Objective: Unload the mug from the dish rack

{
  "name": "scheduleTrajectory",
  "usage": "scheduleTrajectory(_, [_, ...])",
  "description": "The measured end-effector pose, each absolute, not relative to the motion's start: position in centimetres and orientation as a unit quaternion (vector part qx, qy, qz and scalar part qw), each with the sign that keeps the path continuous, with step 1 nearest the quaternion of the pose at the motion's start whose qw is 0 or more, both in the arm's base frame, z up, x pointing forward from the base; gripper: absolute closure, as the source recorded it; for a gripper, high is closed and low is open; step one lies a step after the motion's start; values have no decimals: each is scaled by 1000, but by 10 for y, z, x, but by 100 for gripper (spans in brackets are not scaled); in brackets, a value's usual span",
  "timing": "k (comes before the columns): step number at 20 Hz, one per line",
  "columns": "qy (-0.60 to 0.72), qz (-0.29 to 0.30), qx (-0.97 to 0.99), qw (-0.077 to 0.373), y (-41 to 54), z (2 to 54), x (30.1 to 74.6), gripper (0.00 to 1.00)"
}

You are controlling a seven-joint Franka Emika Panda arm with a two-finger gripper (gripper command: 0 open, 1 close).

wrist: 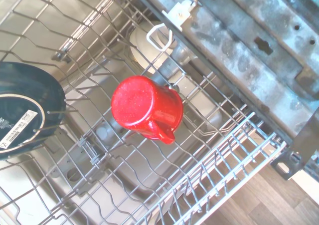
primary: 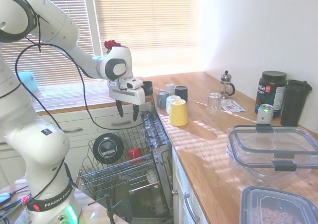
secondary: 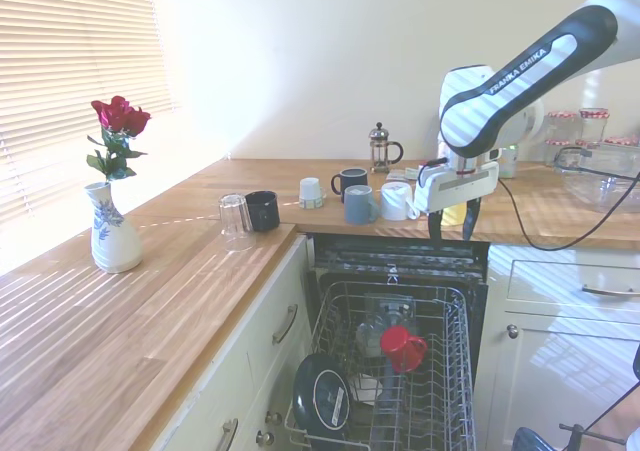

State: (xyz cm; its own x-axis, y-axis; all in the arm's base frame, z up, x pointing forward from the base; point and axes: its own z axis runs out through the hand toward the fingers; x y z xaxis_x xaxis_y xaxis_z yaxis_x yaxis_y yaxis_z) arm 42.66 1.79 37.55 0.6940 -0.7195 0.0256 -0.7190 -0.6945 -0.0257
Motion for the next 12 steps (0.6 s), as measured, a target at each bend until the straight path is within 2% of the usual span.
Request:
scheduleTrajectory(6, [377,-10,-926,2,30,368,427,0])
scheduleTrajectory(12, [302,-12,-953,-27,77,333,430,0])
